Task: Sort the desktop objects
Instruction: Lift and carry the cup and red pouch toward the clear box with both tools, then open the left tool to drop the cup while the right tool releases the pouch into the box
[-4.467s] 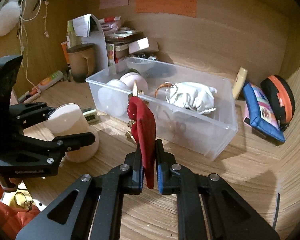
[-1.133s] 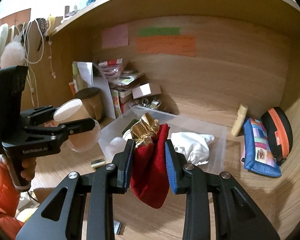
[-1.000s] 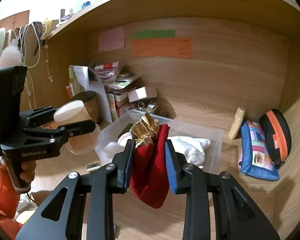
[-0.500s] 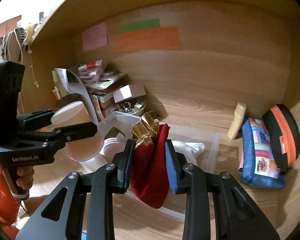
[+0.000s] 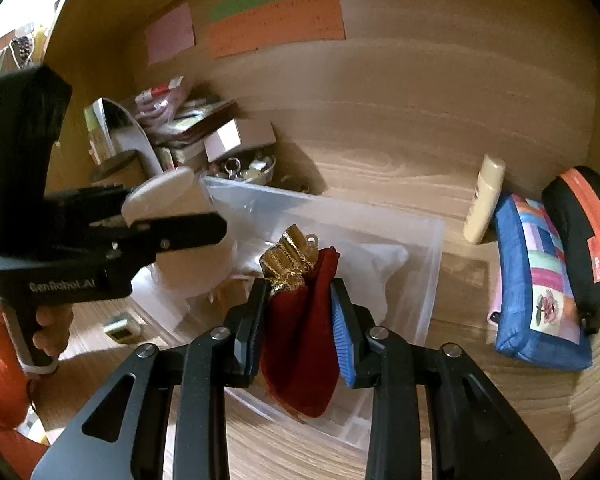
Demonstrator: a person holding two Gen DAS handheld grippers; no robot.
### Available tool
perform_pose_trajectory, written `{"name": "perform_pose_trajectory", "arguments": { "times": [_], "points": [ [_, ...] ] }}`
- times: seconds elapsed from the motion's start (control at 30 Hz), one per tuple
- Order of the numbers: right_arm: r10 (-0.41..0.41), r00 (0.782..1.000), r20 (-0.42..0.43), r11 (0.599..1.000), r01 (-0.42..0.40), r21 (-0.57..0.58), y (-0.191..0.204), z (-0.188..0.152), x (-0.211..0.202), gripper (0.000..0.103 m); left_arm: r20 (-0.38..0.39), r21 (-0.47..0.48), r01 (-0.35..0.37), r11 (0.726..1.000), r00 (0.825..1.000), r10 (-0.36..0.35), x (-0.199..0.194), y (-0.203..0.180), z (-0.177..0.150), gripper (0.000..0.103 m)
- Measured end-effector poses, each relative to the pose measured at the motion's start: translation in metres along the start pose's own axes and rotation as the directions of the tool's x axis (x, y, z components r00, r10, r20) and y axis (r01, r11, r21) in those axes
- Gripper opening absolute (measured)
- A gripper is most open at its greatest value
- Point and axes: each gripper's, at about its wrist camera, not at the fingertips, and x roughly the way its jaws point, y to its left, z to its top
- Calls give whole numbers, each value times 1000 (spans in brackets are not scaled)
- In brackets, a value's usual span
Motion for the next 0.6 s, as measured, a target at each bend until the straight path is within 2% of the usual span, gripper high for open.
{"name": "perform_pose_trajectory", "arguments": {
  "times": [0.5, 0.6],
  "points": [
    [-30, 999, -35, 1000, 30, -2, -9, -3, 2, 33, -18, 58, 2, 998, 1000, -1, 14, -20, 1, 57],
    [-25, 999, -38, 1000, 25, -10, -9, -4, 0, 38, -30, 61, 0, 998, 1000, 2, 19, -23, 2, 57]
  ]
}}
